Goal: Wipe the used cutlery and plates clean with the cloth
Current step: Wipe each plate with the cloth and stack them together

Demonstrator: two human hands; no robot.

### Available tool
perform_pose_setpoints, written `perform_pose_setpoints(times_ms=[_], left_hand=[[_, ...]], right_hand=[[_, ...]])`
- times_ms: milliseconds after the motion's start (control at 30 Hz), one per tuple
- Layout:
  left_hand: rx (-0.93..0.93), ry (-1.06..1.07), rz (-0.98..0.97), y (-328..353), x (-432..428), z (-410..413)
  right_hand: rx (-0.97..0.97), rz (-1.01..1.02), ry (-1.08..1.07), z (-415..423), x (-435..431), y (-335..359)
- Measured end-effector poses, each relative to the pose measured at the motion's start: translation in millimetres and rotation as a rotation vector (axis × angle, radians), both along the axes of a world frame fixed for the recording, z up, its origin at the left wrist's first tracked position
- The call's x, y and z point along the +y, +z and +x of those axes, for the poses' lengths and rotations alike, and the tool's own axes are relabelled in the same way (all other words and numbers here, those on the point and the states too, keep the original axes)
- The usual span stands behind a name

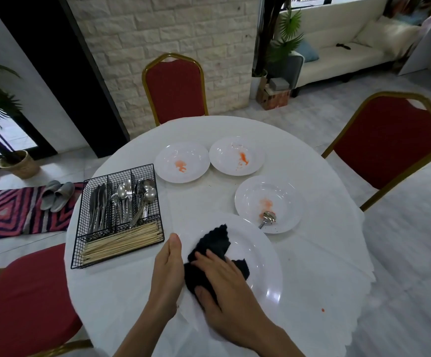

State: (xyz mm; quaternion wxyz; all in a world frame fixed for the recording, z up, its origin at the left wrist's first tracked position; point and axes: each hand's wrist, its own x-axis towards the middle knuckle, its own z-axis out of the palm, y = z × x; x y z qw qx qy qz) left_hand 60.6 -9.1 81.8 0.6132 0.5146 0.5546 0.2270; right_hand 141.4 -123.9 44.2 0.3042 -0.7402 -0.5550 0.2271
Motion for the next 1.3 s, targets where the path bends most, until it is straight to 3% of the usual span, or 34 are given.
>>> perform_pose_setpoints(times_ms=[200,367,467,567,633,733,867,967,1100,1200,1300], left_hand=[[0.000,0.062,-0.040,-3.2,17.9,-5.8],[-0.032,0.059,0.032,6.4,23.8,5.1],[-0.070,-0.004,0.059,7.6,16.2,19.4],[-0.073,-0.008,0.056,10.8,25.0,21.3],[-0.088,0.005,0.085,14.5,37.0,15.7],[-0.087,-0.027,0.126,20.5,45.8,3.9],[-0.047,-0.163,0.094,11.6,41.3,-0.5],[0.014,-0.354,0.090,5.9,28.9,8.1],[0.121,-0.654,0.263,12.1,18.0,26.0],[0.147,-0.700,0.369,15.3,27.3,26.3],[0.089,-0.634,0.473,19.7,35.7,20.1]], right_hand=[[-0.039,-0.010,0.136,11.9,-11.3,-2.5],[-0.289,-0.072,-0.085,61.0,13.8,-0.6],[-0.180,-0.044,-0.108,35.7,35.8,17.2],[0.026,0.003,0.040,-3.5,28.6,35.6],[0.044,0.005,0.125,-8.4,9.6,26.1],[-0.126,0.045,0.161,19.0,-17.3,2.1],[-0.335,0.130,-0.076,78.2,-15.4,-8.9],[-0.292,0.129,-0.083,91.3,2.9,10.7],[-0.258,0.152,0.058,83.8,20.7,35.3],[-0.197,0.074,-0.102,92.1,20.3,36.5],[0.044,0.064,-0.382,98.2,8.3,26.2]])
